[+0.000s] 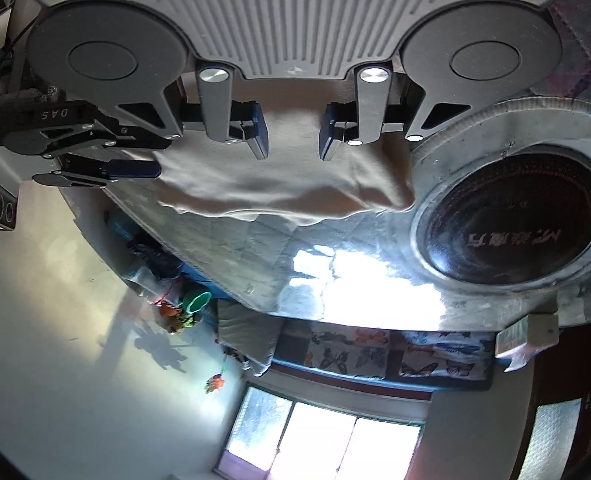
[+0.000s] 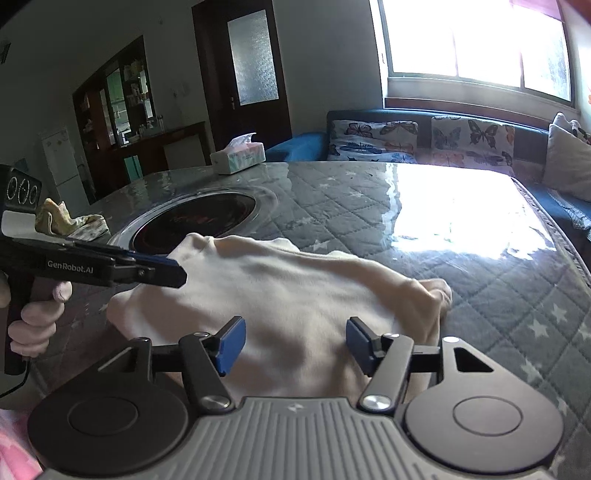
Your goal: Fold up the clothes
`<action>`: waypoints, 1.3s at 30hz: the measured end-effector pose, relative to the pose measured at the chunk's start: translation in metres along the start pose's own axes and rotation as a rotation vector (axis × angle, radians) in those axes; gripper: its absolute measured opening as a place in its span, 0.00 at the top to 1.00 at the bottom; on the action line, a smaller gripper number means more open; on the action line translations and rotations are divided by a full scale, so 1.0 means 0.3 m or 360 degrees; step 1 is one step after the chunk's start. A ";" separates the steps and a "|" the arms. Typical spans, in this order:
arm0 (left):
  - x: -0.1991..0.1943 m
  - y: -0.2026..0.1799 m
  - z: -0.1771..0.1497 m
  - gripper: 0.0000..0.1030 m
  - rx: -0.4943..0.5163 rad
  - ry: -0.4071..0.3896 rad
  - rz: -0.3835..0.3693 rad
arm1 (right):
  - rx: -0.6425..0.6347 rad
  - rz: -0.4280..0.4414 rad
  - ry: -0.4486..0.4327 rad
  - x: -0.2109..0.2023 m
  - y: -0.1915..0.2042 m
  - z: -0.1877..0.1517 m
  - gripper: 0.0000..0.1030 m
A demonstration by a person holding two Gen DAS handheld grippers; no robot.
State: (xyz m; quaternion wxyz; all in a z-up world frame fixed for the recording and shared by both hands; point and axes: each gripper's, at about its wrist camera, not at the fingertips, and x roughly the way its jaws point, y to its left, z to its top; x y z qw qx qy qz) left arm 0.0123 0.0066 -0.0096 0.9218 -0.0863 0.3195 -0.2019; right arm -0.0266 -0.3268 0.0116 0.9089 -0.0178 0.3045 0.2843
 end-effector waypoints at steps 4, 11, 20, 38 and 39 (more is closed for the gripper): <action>0.008 0.036 -0.009 0.68 -0.0044 0.0022 0.0018 | 0.0050 -0.0006 0.0036 0.035 -0.029 -0.009 0.40; 0.020 0.020 0.045 0.65 -0.0029 0.0005 -0.0005 | 0.0041 -0.0003 0.0005 0.049 -0.047 0.050 0.37; 0.128 -0.001 0.142 0.65 0.0041 0.0028 0.0042 | 0.0040 0.0032 0.0046 0.182 -0.058 0.132 0.37; 0.244 0.014 0.149 0.67 0.0107 0.0083 0.0149 | 0.0112 0.0063 0.0069 0.215 -0.082 0.115 0.20; 0.243 0.015 0.151 0.67 0.0100 0.0083 0.0147 | 0.0112 0.0063 0.0068 0.216 -0.080 0.115 0.17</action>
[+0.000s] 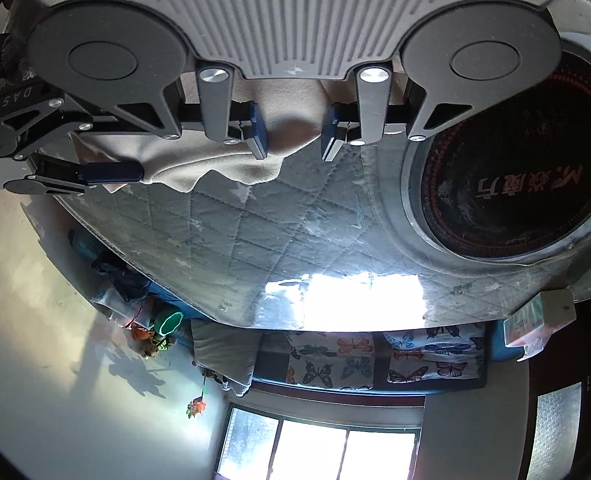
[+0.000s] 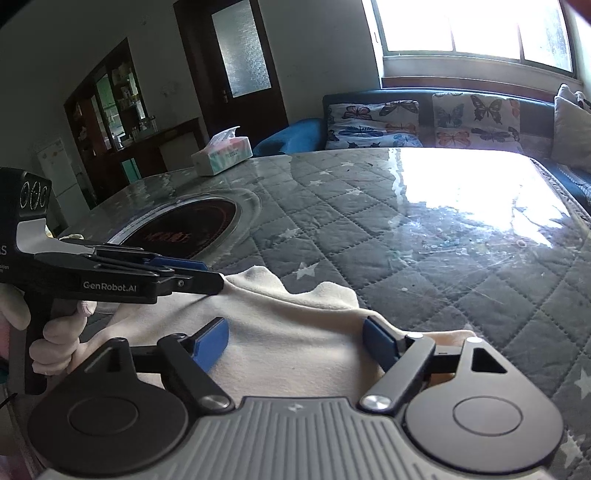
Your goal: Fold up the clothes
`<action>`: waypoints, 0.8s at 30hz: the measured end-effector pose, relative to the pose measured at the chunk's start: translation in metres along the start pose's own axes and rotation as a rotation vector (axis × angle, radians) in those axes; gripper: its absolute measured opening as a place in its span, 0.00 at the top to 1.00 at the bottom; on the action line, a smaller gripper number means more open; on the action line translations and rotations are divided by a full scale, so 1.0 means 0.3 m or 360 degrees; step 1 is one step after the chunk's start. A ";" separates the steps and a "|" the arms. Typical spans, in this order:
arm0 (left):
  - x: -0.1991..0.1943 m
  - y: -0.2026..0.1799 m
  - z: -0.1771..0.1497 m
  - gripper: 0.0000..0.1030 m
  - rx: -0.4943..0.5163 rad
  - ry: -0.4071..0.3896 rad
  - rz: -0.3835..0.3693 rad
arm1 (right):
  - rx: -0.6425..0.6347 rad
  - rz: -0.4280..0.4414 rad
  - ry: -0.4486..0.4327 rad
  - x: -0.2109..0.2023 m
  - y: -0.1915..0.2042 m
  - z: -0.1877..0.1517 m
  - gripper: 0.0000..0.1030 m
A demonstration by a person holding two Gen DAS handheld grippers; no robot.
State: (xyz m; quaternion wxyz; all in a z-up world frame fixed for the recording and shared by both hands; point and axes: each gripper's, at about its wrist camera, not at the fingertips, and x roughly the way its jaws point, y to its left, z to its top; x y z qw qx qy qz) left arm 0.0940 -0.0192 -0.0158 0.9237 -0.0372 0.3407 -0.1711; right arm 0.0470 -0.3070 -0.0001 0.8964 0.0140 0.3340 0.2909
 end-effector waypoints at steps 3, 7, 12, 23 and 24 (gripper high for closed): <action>-0.009 0.000 0.007 0.65 0.0000 -0.0011 -0.0006 | -0.0011 0.0020 0.0009 0.004 0.006 0.002 0.09; -0.042 -0.010 0.013 0.65 0.0010 -0.0051 -0.0032 | -0.0018 0.0002 0.0021 0.005 0.019 0.006 0.00; -0.101 -0.040 0.007 0.62 0.0034 -0.0090 -0.0096 | 0.0024 -0.0013 -0.0002 -0.016 0.019 0.014 0.00; -0.192 -0.055 -0.105 0.56 0.0006 -0.0051 -0.0142 | 0.0035 0.0168 -0.0059 -0.149 0.050 -0.058 0.00; -0.195 -0.052 -0.114 0.56 0.0002 -0.0045 -0.0135 | 0.0044 0.0197 -0.0047 -0.158 0.054 -0.067 0.00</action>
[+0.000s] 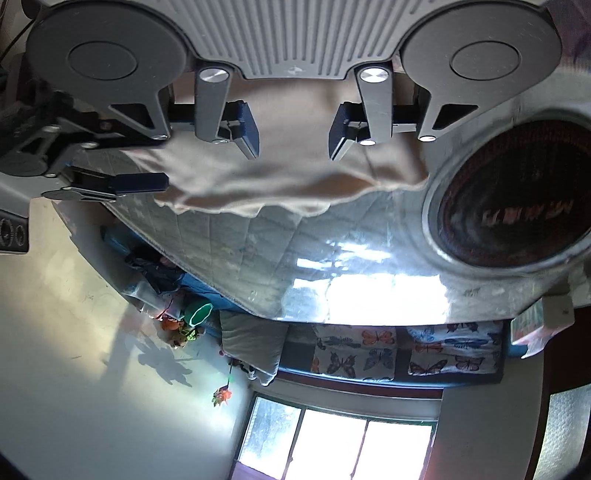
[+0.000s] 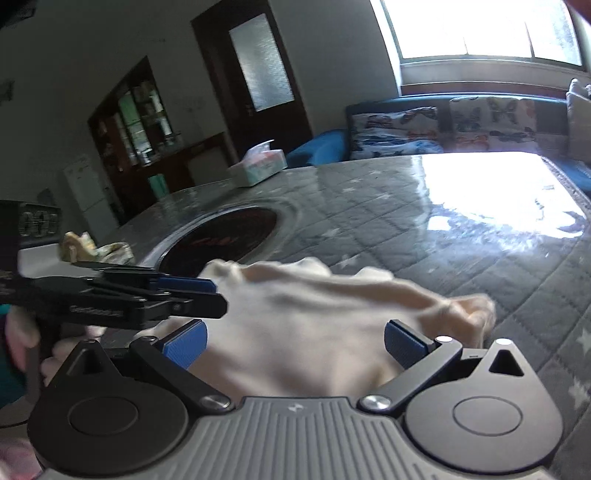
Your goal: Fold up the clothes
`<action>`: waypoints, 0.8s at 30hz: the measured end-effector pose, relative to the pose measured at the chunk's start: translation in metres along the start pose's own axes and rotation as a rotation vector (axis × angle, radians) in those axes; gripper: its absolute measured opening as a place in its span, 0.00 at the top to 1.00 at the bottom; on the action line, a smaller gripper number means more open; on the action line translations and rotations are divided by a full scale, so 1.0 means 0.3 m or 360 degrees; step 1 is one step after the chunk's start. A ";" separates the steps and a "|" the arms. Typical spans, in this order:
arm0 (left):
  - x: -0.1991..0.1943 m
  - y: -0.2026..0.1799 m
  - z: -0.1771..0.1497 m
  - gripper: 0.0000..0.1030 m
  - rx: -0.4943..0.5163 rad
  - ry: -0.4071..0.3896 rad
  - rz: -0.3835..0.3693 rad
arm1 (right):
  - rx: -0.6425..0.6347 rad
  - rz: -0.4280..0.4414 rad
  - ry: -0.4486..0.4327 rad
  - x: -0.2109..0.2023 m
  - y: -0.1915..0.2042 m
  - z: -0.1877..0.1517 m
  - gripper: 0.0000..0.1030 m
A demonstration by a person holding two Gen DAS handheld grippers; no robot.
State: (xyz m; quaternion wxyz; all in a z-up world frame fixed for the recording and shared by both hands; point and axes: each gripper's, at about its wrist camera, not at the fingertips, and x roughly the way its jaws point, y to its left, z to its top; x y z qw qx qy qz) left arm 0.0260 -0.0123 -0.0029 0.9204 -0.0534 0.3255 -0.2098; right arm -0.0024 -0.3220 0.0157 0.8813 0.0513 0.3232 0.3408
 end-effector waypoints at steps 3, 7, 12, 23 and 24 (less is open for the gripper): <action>-0.005 0.013 -0.018 0.56 -0.0021 0.0016 0.0020 | 0.0072 0.0053 0.0005 -0.023 0.002 -0.026 0.00; -0.007 0.022 -0.032 0.56 -0.0024 0.0020 0.0038 | 0.0126 0.0031 -0.0011 -0.045 -0.009 -0.060 0.00; -0.004 0.022 -0.043 0.57 -0.0018 0.0014 0.0049 | 0.0155 -0.0042 -0.0011 -0.067 -0.031 -0.091 0.00; -0.009 0.018 -0.053 0.56 -0.0006 0.0011 0.0060 | 0.0106 0.0111 -0.0018 -0.075 0.063 -0.093 0.00; -0.009 0.020 -0.053 0.56 -0.0004 0.0011 0.0060 | 0.0118 0.0093 0.0005 -0.065 0.058 -0.102 0.00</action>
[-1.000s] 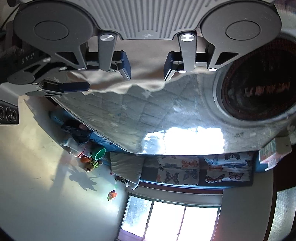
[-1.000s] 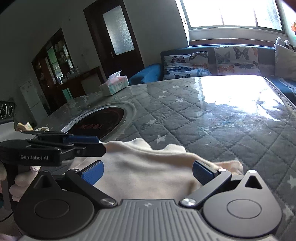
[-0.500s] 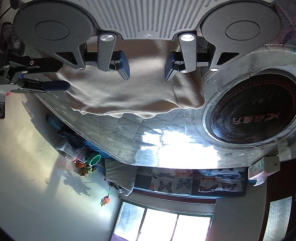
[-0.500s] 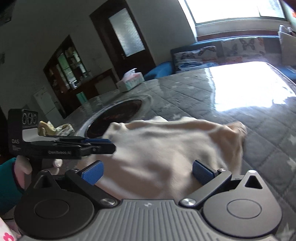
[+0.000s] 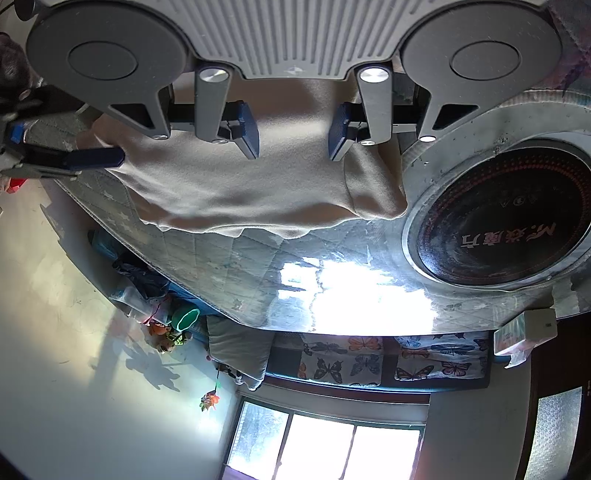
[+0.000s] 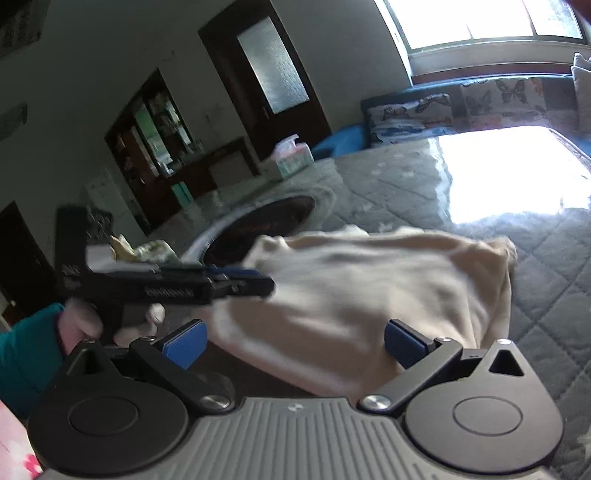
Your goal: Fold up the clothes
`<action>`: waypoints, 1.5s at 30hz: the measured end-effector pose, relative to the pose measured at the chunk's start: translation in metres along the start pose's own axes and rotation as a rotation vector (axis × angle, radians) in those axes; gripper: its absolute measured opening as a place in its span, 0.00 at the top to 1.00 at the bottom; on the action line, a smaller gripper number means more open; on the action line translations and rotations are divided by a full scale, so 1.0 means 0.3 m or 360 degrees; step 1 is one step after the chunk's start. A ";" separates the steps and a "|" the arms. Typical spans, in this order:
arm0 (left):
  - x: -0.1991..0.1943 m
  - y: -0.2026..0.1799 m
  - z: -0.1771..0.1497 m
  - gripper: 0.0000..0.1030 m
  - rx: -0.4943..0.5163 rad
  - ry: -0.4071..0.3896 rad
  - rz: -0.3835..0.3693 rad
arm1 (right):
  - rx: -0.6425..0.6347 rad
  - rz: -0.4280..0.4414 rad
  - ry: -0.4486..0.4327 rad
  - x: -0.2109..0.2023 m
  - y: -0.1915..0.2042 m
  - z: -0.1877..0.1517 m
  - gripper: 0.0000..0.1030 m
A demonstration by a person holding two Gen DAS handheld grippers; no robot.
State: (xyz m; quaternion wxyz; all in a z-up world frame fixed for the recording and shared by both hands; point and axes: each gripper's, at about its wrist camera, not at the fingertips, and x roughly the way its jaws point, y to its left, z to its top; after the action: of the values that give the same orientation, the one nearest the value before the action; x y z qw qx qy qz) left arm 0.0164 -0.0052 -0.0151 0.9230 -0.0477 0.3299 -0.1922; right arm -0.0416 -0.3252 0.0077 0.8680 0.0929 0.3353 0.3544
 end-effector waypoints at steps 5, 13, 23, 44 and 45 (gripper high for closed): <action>0.001 0.007 0.002 0.56 -0.0004 -0.0001 -0.0004 | 0.0026 -0.0010 0.0000 -0.010 -0.034 -0.026 0.00; -0.002 0.007 -0.002 0.56 -0.0003 -0.0003 -0.0006 | 0.0006 -0.0065 0.0007 -0.054 -0.040 -0.032 0.00; -0.036 0.012 -0.011 0.56 -0.0007 -0.0009 0.0005 | -0.0001 -0.0078 -0.0019 -0.059 -0.055 -0.029 0.00; -0.120 0.127 -0.077 0.55 -0.0188 -0.0024 0.0113 | -0.0739 -0.0126 0.0191 0.144 0.263 0.076 0.02; -0.131 0.132 -0.076 0.56 -0.0194 -0.0031 0.0114 | -0.0781 -0.0122 0.0200 0.158 0.282 0.076 0.03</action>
State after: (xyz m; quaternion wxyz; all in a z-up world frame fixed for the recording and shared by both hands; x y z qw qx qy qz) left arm -0.0129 0.0472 -0.0181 0.9279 -0.0938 0.3333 -0.1382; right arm -0.0487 -0.2295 0.0343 0.8548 -0.1555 0.2959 0.3969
